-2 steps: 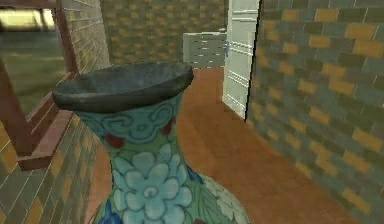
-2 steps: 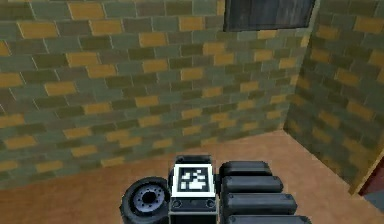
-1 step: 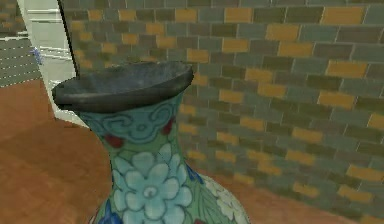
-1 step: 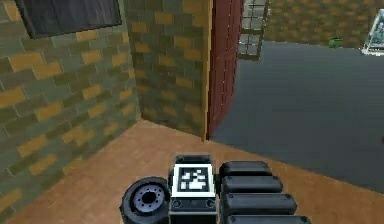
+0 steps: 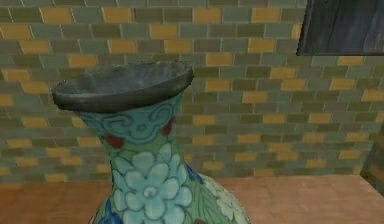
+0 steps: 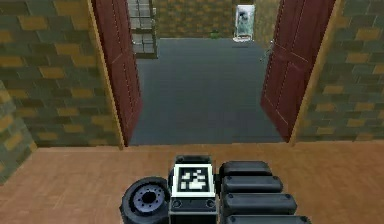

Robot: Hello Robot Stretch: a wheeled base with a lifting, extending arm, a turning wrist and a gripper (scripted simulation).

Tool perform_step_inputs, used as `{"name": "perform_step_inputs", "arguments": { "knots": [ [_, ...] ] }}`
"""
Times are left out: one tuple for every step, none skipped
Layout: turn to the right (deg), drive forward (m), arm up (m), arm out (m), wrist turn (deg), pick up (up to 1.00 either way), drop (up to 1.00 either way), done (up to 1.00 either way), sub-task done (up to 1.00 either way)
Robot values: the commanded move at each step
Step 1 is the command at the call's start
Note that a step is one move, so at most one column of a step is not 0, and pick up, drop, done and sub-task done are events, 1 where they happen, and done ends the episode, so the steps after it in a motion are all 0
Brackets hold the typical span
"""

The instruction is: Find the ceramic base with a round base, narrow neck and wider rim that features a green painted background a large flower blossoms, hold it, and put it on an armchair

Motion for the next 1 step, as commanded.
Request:
{"name": "perform_step_inputs", "arguments": {
  "knots": [
    [3.0, 0.0, 0.0, 0.0, 0.0, 0.0, 0.0, 0.0, 0.0]
  ]
}}
